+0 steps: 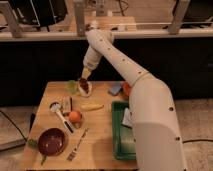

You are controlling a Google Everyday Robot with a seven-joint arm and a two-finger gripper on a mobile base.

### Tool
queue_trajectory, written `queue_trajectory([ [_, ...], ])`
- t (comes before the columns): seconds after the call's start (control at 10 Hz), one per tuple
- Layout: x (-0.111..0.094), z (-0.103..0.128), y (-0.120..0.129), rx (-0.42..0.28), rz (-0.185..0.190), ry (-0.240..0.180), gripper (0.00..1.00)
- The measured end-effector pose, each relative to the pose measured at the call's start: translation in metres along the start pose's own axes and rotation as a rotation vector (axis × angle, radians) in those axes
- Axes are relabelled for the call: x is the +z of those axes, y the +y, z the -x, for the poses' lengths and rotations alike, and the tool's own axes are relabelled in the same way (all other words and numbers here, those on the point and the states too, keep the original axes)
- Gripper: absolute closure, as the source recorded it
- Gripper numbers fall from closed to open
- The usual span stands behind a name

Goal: Place grapes in paper cup

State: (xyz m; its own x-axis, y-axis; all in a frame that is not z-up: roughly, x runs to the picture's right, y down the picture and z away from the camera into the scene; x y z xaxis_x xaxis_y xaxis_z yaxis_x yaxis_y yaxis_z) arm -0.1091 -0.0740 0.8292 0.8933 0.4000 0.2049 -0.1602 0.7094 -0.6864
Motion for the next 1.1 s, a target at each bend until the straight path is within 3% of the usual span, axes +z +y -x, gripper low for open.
queue_trajectory([
  [0.5, 0.002, -0.0004, -0.0009, -0.014, 0.024, -0.017, 0.26],
  [0.6, 0.002, -0.0009, -0.0011, -0.015, 0.026, -0.018, 0.21],
  [1.1, -0.006, -0.0046, 0.0001, -0.025, 0.023, -0.012, 0.2],
])
